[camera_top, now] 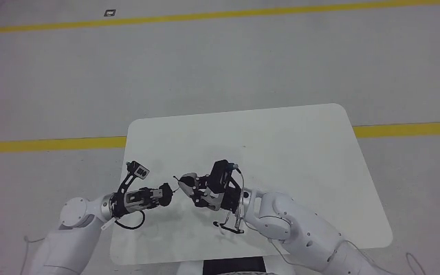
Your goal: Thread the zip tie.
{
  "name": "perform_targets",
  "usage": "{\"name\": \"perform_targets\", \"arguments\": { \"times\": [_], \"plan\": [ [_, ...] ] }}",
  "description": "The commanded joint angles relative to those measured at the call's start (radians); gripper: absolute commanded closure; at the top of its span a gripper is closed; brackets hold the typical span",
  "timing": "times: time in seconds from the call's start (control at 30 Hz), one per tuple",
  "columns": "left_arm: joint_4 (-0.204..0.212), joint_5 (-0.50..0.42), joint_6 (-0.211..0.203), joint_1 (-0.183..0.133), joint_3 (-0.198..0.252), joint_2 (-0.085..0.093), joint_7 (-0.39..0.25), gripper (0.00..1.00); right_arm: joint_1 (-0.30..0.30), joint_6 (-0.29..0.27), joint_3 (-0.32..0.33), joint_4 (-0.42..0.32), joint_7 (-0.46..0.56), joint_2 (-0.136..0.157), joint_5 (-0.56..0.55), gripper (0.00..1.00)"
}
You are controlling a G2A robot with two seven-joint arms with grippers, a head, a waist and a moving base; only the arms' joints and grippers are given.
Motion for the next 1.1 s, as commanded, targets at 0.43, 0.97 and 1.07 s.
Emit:
{"name": "perform_targets", "arguments": {
  "times": [0.43, 0.97, 1.07],
  "plan": [
    [0.000, 0.000, 0.000, 0.000, 0.000, 0.000, 0.000, 1.00, 0.023, 0.000, -0.050, 0.020, -0.007, -0.003, 0.010, 1.00],
    [0.000, 0.000, 0.000, 0.000, 0.000, 0.000, 0.000, 1.00, 0.028, 0.026, -0.058, 0.065, -0.085, -0.031, -0.024, 1.00],
    [0.000, 0.000, 0.000, 0.000, 0.000, 0.000, 0.000, 1.00, 0.031, 0.024, -0.064, 0.077, -0.078, -0.037, -0.023, 1.00]
  ]
}}
